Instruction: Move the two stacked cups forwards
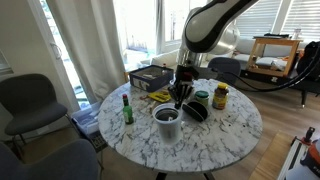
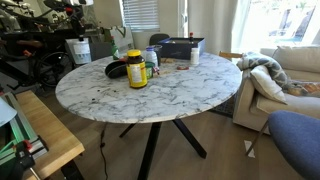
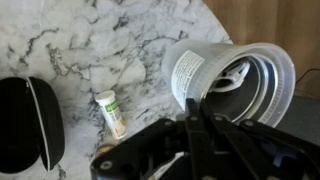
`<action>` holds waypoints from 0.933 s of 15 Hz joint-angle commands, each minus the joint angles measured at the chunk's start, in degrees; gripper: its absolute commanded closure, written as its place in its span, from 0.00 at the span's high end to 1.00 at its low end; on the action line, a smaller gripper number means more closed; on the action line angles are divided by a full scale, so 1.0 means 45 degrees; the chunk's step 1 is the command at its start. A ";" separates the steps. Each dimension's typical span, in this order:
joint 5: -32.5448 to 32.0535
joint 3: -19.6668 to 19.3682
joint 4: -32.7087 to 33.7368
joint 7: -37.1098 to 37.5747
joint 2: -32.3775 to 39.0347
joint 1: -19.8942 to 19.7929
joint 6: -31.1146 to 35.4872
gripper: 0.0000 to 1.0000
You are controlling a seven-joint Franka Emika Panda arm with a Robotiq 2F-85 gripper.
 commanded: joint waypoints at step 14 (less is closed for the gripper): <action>-0.0166 -0.0633 0.0097 -0.0473 0.0684 0.0049 0.1910 0.01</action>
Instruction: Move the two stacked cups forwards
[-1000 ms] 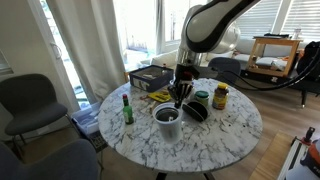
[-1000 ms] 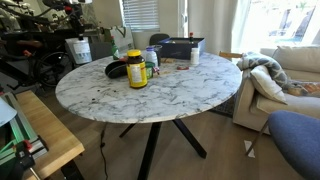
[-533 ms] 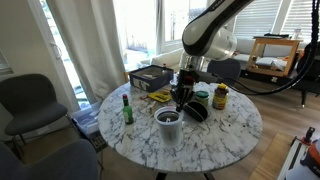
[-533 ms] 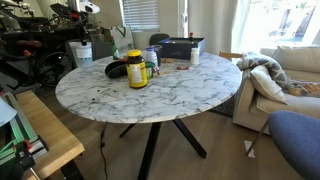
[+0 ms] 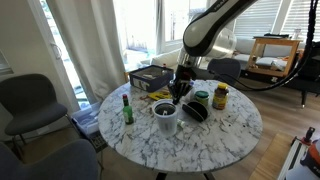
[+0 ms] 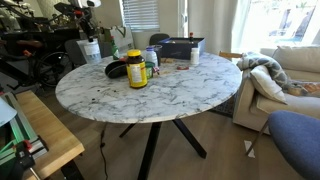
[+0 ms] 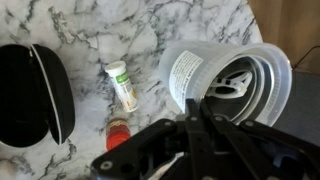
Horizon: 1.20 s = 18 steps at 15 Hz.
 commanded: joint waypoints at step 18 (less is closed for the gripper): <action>0.0103 0.0146 0.0121 0.0034 0.0637 0.0303 0.0088 0.44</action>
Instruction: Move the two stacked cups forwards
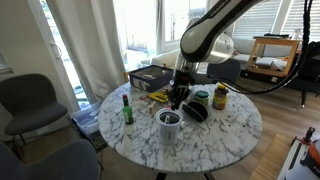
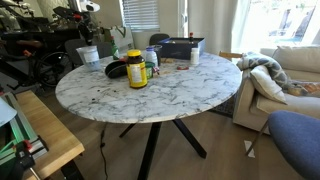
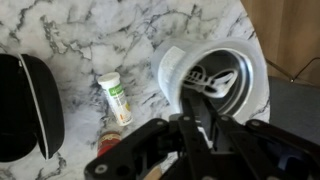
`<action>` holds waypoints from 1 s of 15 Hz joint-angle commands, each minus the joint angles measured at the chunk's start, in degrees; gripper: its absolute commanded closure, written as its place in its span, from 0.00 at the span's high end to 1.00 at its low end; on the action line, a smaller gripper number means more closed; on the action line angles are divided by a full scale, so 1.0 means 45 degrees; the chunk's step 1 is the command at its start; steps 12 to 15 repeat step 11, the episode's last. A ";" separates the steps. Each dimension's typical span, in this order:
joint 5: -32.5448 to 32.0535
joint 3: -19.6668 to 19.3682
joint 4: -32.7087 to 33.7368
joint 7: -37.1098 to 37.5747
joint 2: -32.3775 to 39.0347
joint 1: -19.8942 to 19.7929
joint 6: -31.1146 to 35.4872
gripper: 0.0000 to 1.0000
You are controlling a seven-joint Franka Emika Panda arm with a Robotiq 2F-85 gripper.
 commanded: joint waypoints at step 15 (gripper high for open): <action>0.0914 -0.1086 0.0131 -0.2475 -0.1958 0.0084 -0.0103 1.00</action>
